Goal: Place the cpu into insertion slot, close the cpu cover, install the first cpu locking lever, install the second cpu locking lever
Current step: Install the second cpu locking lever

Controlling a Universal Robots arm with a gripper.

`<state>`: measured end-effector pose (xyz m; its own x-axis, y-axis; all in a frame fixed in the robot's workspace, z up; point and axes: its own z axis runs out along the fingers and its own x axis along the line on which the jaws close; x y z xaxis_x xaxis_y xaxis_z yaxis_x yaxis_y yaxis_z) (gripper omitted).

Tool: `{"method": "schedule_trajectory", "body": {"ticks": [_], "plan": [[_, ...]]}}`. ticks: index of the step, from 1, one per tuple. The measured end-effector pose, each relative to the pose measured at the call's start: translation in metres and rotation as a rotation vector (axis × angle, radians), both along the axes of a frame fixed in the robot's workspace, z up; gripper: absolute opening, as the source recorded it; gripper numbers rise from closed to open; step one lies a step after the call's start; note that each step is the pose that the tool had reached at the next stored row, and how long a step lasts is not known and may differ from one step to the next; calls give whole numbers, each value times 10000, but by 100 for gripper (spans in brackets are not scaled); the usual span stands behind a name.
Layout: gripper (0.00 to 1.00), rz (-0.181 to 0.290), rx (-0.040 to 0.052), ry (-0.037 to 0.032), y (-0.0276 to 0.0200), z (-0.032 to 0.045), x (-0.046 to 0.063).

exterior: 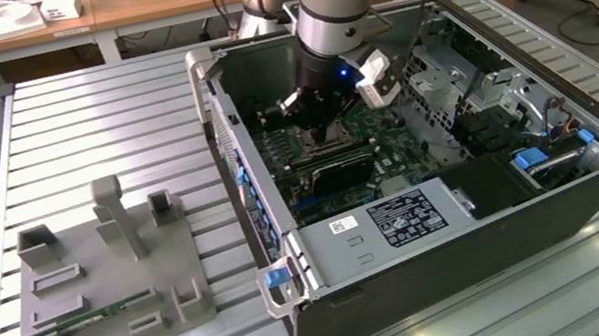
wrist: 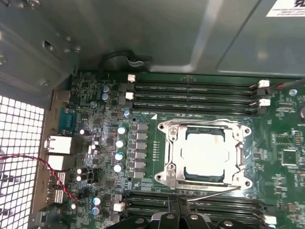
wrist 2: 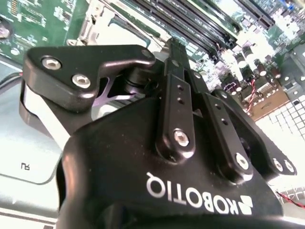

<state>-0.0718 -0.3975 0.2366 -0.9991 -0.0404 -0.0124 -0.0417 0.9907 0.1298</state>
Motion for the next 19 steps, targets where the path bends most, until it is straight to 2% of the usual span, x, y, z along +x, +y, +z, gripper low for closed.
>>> {"method": "schedule_trajectory", "body": {"ticks": [9, 19], "plan": [[10, 0, -1, 13, 0, -125, -86], [10, 5, 10, 57, 6, -209, -121]]}}
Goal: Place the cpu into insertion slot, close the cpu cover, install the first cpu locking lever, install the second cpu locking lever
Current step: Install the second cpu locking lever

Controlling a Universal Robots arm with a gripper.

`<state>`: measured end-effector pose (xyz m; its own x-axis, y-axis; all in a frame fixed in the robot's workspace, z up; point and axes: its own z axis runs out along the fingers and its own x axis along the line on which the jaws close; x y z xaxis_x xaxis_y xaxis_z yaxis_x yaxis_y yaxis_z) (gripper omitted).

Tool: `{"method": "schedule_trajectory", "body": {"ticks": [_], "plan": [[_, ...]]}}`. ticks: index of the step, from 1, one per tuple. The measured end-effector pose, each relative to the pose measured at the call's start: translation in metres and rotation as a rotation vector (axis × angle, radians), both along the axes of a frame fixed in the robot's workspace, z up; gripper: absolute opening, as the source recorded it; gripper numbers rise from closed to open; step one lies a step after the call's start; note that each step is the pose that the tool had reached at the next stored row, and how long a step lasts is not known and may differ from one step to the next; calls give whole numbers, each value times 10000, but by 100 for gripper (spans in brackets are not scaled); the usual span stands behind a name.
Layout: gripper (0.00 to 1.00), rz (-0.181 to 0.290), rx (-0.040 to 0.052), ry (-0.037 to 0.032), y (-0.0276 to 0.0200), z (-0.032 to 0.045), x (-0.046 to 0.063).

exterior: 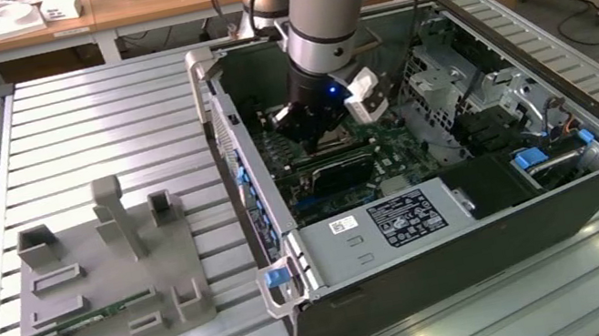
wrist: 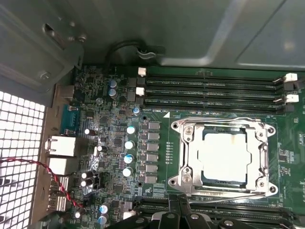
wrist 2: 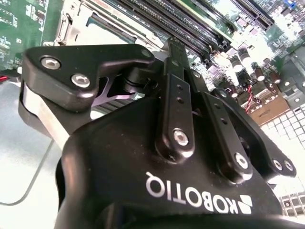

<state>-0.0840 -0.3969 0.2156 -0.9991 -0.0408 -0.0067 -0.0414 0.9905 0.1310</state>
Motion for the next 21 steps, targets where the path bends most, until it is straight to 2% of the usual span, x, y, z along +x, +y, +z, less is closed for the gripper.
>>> {"method": "schedule_trajectory", "body": {"ticks": [6, 12, 21], "plan": [[10, 0, 101, 0, 7, -60, -2], [10, 19, 315, 0, 8, -109, -9], [10, 37, 387, 1, 10, -136, -28]]}}
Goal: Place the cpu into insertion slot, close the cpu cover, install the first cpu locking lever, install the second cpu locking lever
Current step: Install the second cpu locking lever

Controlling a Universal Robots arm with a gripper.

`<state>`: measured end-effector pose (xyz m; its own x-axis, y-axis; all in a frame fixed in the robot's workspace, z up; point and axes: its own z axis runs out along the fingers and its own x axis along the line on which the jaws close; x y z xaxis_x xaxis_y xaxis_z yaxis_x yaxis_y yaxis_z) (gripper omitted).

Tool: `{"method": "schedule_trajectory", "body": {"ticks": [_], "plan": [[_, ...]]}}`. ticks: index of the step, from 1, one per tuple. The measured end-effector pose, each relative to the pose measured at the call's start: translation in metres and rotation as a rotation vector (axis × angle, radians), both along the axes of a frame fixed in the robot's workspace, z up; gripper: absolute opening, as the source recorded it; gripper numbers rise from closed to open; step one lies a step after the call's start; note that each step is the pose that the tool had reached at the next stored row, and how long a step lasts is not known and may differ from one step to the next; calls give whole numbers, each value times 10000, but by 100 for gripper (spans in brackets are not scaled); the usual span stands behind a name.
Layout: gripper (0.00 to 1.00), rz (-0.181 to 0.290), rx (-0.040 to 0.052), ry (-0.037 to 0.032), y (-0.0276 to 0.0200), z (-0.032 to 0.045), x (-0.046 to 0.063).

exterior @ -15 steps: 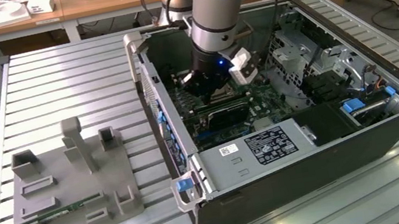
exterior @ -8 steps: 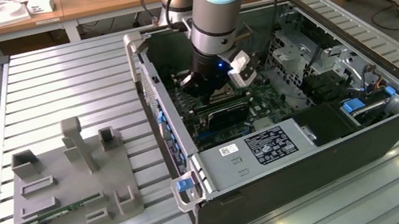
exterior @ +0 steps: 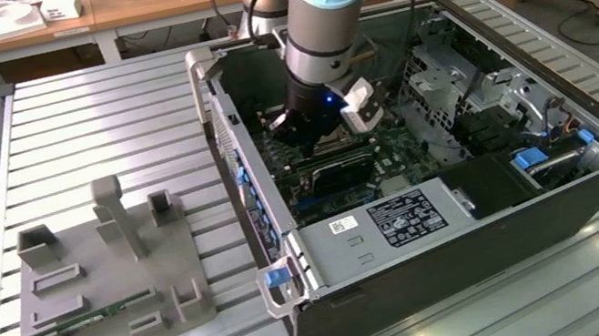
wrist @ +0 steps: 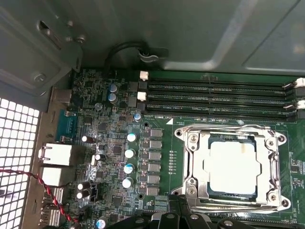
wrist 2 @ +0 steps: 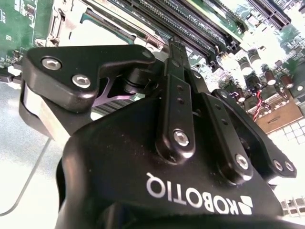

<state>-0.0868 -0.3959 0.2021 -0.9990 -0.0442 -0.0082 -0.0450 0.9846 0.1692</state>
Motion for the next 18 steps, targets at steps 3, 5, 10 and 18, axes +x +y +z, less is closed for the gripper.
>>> {"method": "schedule_trajectory", "body": {"ticks": [3, 5, 10, 18], "plan": [[10, 5, 22, 0, 3, -9, 0], [10, 11, 37, 0, 6, -14, 0], [10, 26, 65, -1, 23, -27, 0], [10, 54, 89, 0, 62, -57, 0]]}}
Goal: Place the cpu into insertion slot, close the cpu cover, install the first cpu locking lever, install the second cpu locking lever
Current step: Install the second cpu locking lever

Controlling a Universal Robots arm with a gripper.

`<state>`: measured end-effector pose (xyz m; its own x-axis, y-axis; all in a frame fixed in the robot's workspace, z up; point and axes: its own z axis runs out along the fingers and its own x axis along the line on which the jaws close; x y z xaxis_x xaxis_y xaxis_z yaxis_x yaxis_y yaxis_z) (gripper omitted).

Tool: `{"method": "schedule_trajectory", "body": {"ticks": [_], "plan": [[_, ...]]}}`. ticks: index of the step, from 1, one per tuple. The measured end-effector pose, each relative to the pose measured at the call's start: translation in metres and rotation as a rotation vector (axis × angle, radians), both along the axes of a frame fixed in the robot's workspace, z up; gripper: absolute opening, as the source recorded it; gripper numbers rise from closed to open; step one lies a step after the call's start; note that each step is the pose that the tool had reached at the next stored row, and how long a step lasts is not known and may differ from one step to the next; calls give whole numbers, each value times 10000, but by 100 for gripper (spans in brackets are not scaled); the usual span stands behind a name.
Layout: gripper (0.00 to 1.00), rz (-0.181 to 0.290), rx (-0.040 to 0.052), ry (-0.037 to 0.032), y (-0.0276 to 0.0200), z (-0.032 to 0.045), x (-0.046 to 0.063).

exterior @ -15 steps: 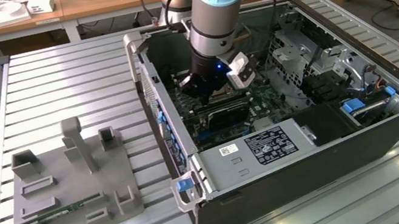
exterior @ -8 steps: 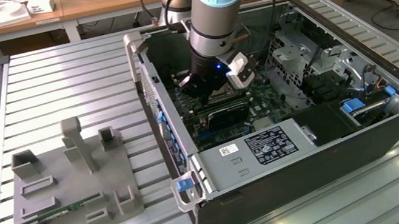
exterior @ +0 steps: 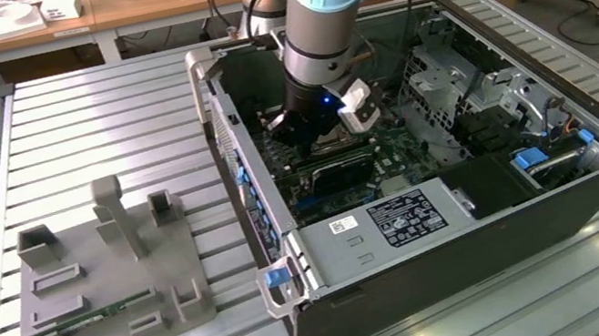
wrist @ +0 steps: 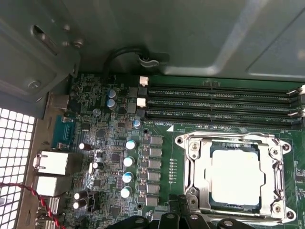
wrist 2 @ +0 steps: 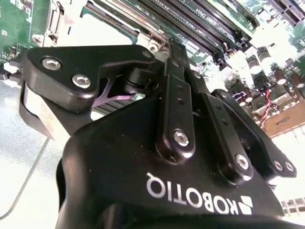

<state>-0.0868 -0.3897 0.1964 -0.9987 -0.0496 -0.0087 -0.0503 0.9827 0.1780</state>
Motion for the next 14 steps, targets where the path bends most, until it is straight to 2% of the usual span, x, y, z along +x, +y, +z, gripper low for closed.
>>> {"method": "schedule_trajectory", "body": {"ticks": [9, 10, 14], "plan": [[10, 28, -3, 6, 20, -39, -1], [10, 26, -51, 5, 21, -40, -1], [10, 27, -440, 3, 22, -42, 0]]}}
